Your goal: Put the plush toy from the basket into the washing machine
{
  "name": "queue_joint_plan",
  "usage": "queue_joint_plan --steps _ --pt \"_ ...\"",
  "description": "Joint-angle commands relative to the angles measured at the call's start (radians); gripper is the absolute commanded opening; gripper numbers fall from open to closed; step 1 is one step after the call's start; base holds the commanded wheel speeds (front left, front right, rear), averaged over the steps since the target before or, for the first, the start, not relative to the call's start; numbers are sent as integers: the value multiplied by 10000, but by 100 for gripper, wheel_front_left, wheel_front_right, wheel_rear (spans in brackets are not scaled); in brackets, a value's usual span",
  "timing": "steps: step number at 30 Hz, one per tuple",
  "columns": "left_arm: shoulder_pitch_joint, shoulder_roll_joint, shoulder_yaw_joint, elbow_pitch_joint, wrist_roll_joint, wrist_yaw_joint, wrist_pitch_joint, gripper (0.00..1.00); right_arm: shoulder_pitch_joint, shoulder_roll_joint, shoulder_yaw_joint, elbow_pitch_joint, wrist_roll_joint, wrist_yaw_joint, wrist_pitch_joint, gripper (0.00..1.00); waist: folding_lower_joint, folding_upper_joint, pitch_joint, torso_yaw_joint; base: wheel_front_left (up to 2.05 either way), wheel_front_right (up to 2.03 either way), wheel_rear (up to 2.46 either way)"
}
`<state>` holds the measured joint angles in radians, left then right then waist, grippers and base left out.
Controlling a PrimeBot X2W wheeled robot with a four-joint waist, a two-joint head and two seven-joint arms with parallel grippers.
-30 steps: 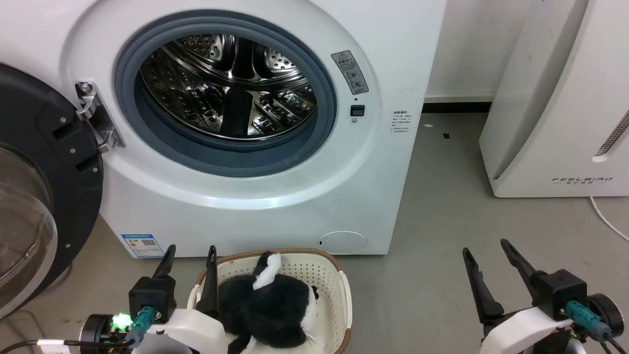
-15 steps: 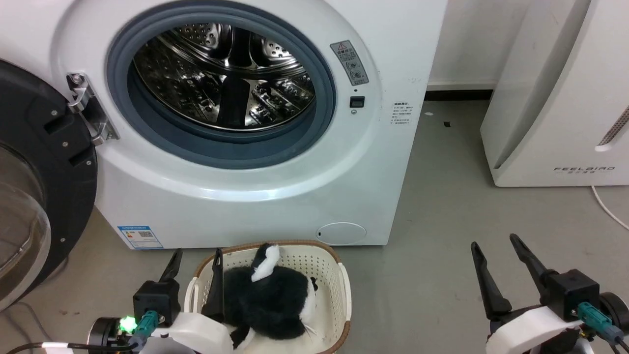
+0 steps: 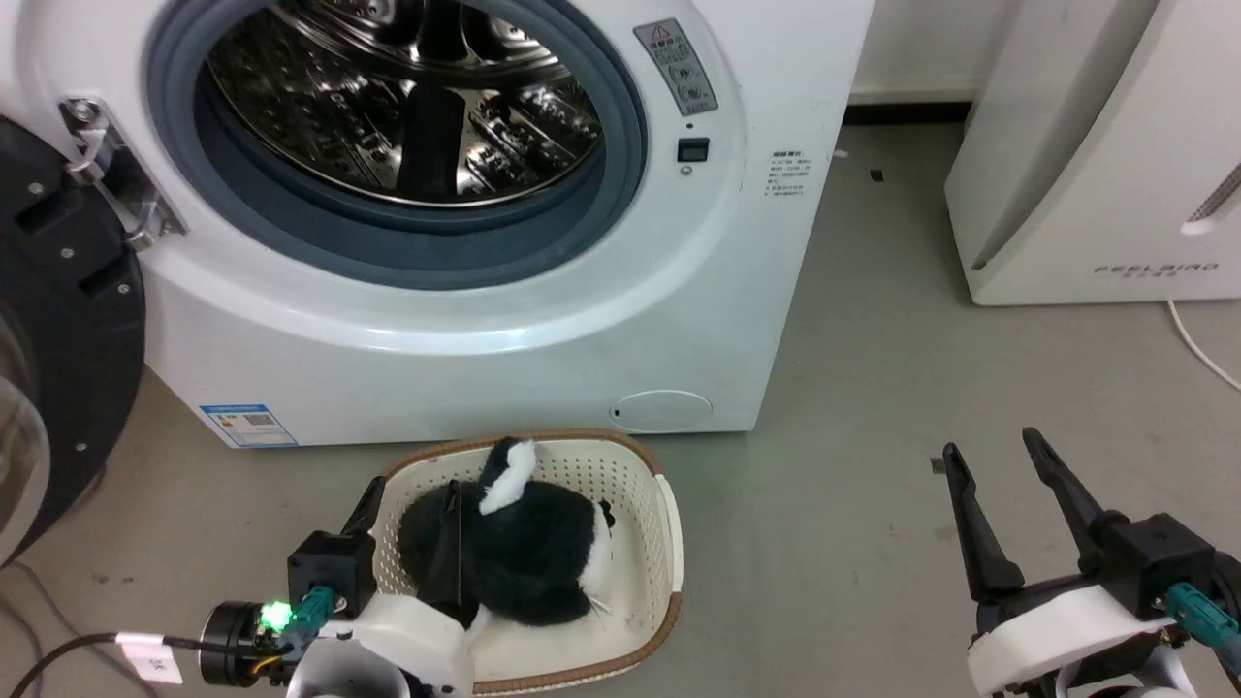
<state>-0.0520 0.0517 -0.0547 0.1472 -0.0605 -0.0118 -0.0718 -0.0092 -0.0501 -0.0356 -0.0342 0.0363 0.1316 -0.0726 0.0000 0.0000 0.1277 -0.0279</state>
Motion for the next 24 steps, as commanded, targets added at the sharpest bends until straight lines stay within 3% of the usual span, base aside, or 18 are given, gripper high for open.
queue_joint_plan --steps 1,24 --pt "-258 65 -49 198 -93 -50 -102 100 -167 0 -18 -97 45 -3 -104 100 0 0 179 -88 0 0 0" --pt "-1841 508 -220 2595 -391 -372 -583 100 -754 0 -87 -521 165 -5 -582 100 0 0 1896 -605 0 0 0"
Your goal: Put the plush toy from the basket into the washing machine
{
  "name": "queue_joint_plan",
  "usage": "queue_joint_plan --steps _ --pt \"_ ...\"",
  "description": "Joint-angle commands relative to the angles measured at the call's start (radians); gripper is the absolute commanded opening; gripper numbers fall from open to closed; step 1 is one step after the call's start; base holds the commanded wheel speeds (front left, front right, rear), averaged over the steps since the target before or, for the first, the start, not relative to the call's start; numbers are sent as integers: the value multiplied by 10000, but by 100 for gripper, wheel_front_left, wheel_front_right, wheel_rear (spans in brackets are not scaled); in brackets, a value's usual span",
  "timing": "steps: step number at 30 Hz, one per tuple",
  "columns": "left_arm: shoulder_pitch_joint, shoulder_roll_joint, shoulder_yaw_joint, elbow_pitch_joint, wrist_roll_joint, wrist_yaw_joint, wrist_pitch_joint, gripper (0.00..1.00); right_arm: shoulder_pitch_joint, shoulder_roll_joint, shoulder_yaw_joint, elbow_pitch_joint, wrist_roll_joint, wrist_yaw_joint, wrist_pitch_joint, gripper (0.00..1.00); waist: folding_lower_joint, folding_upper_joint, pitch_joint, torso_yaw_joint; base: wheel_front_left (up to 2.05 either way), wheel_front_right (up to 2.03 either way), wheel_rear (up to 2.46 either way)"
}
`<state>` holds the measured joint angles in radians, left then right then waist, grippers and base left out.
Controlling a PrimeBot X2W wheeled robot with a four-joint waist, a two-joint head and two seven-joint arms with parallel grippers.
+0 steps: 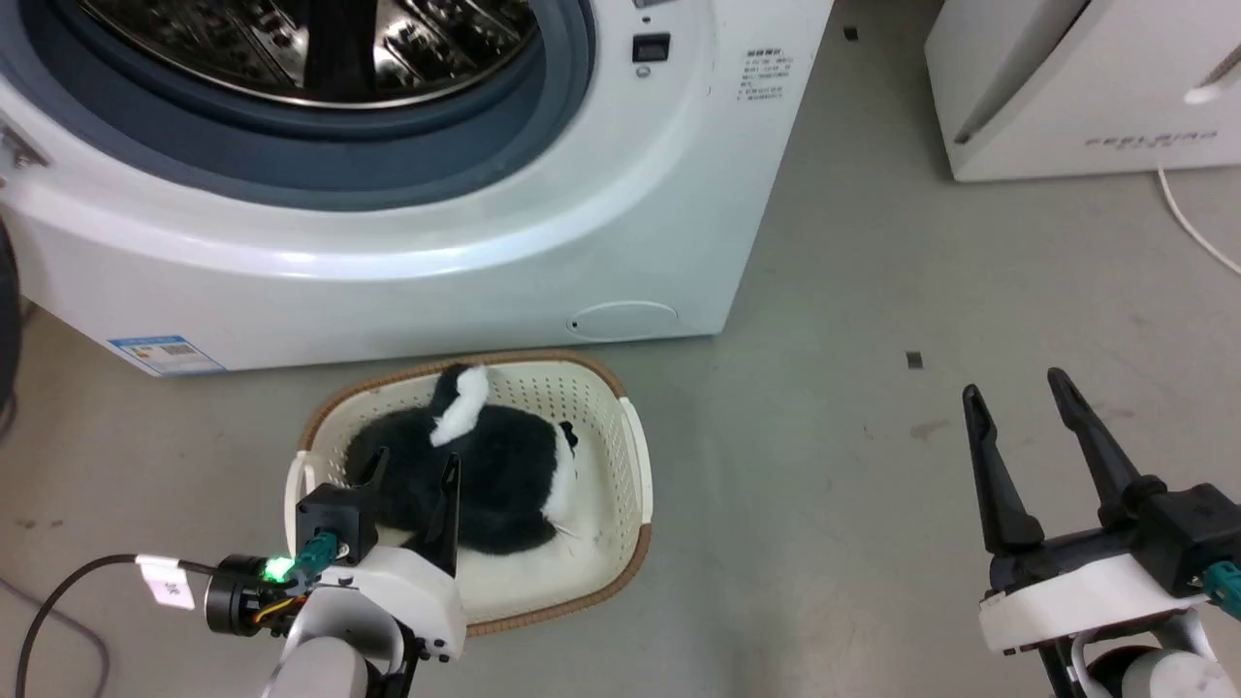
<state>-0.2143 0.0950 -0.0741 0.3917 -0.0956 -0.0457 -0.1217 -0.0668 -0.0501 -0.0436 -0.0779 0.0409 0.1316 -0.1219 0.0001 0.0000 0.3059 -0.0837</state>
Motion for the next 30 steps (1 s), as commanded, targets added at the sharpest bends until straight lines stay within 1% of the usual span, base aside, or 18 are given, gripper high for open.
queue_joint_plan --steps 1,10,15,23,24,30 --pt "-291 93 -48 274 -42 -45 -105 100 -197 0 -7 -102 138 -5 -110 100 -1 0 191 -70 0 0 0" --pt "-1093 343 -202 1580 -110 -150 -294 100 -321 0 162 -253 239 -5 -297 100 -1 0 926 -317 0 0 0" --pt "-1706 538 -306 2540 -183 -212 -317 100 -407 0 123 -393 360 -6 -401 100 -1 0 1454 -506 0 0 0" --pt "-2899 882 -426 3939 -440 -342 -104 100 -607 0 221 -557 557 -6 -567 100 -1 0 2359 -799 0 0 0" --pt "-2899 882 -426 3939 -440 -342 -104 100 -607 0 221 -557 557 -6 -567 100 -1 0 2359 -799 0 0 0" --pt "-3772 1284 -676 4963 -558 -450 362 100 -752 0 238 -680 718 -7 -692 100 -1 0 3024 -1055 0 0 0"
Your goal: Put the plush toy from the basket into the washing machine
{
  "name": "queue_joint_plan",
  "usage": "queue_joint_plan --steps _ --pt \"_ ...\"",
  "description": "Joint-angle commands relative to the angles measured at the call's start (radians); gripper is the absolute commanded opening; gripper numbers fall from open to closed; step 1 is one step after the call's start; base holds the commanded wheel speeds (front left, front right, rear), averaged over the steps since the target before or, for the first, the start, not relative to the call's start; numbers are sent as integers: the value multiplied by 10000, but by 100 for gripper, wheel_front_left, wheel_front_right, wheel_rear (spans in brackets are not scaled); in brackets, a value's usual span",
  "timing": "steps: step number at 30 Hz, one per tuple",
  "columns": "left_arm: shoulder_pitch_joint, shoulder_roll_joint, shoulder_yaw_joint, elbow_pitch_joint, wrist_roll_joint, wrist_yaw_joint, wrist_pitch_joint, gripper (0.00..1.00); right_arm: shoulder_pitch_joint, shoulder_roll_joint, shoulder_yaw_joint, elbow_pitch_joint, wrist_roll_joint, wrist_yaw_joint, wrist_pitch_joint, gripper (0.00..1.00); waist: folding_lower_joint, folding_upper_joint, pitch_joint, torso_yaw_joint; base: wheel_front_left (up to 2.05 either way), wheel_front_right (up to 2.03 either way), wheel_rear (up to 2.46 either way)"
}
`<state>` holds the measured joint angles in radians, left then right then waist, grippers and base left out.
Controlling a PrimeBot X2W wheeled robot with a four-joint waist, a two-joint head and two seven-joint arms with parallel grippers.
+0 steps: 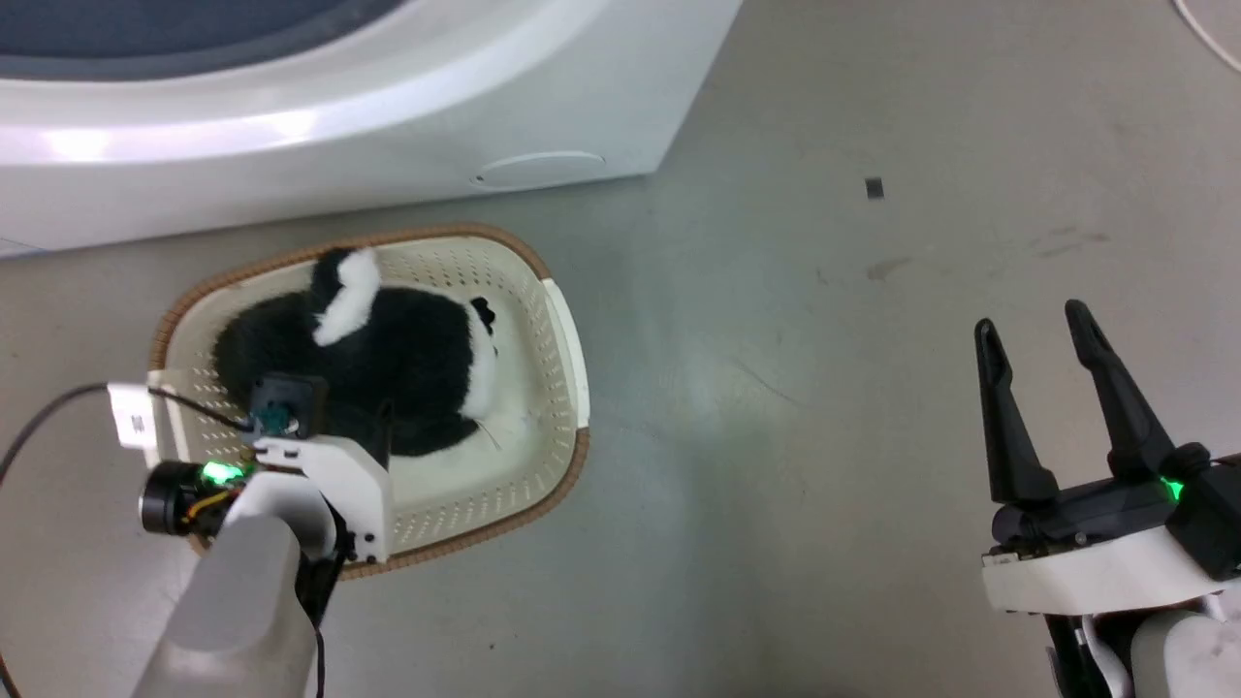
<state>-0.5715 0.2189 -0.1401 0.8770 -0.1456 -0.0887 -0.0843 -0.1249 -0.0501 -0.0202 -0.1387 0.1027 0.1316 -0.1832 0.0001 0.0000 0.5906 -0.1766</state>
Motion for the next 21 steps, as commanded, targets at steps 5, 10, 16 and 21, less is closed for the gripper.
queue_joint_plan --steps 5,10,16,21 --pt "-895 367 -325 748 -100 -94 233 100 -283 0 58 -121 305 -7 -183 100 -1 0 719 -348 0 0 0" --pt "-1538 524 -665 1318 -250 -155 456 100 -414 0 104 -106 525 -8 -287 100 -1 0 1214 -544 0 0 0" --pt "-2383 717 -1251 1829 -645 -222 795 100 -575 0 265 -230 679 -8 -411 100 -1 0 1773 -724 0 0 0" --pt "-3098 1172 -1789 2431 -624 -277 1244 100 -707 -1 333 -318 825 -8 -515 100 -1 0 2247 -898 0 0 0"
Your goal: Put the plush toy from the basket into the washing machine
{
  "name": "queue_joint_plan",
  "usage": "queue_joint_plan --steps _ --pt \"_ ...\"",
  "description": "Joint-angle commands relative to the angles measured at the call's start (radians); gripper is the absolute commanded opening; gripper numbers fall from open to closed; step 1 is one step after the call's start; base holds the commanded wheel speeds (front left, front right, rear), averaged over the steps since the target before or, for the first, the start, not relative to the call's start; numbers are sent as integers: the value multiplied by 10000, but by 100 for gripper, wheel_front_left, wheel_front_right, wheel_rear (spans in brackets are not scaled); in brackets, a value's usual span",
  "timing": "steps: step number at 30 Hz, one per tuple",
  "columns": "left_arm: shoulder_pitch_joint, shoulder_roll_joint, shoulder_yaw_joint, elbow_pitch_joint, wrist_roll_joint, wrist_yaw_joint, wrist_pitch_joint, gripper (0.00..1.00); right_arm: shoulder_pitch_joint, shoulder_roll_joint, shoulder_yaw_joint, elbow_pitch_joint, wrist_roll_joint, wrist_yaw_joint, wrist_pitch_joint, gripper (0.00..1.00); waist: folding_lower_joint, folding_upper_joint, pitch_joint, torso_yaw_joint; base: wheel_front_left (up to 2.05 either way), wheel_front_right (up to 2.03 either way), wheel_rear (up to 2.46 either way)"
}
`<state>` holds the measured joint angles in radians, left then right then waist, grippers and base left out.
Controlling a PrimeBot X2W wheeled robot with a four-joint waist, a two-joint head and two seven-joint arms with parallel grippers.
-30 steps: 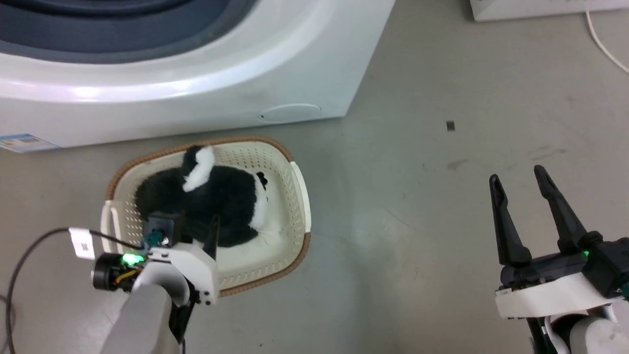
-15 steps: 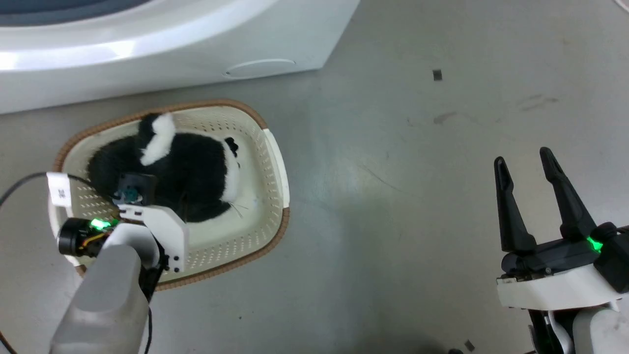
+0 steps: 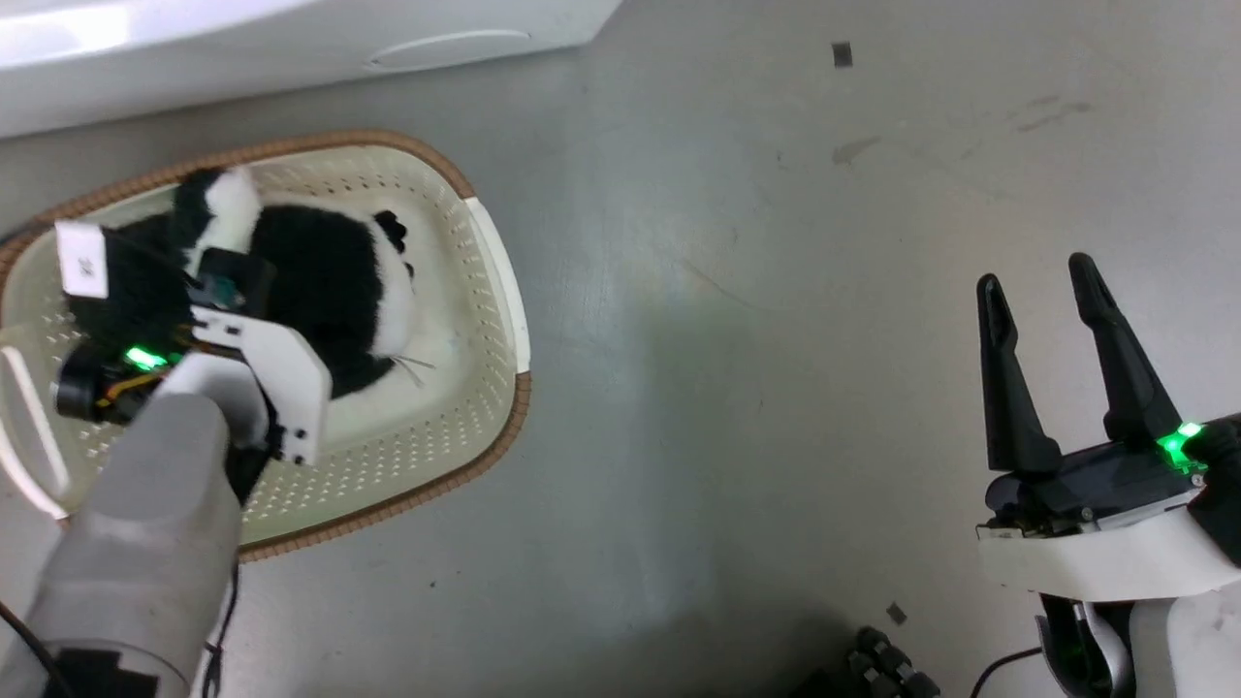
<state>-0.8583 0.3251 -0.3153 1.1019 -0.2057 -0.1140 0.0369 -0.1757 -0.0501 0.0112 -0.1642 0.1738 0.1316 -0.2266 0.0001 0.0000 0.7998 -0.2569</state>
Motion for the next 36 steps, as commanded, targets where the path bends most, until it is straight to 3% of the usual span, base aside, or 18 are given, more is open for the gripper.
queue_joint_plan --steps 1,16,17,25,36 --pt "-371 203 -113 310 -2 -19 101 100 -228 -1 33 -78 148 -8 -102 100 -1 0 255 -133 0 0 0" --pt "-1539 813 -710 1720 -342 -109 267 100 -505 -1 254 -130 708 -9 -352 100 -1 0 1456 -593 0 0 0" --pt "-1516 785 -722 1727 -390 -120 279 0 -510 -1 251 -125 684 -9 -352 100 -1 0 1453 -582 0 0 0" --pt "-1316 482 -890 1694 -665 -157 -285 0 -562 -1 174 2 504 -9 -352 100 -1 0 1125 -344 0 0 0" --pt "-116 -42 -787 1754 -1303 -164 -1725 0 -442 -1 -20 456 402 -9 -352 100 -1 0 -794 -48 0 0 0"
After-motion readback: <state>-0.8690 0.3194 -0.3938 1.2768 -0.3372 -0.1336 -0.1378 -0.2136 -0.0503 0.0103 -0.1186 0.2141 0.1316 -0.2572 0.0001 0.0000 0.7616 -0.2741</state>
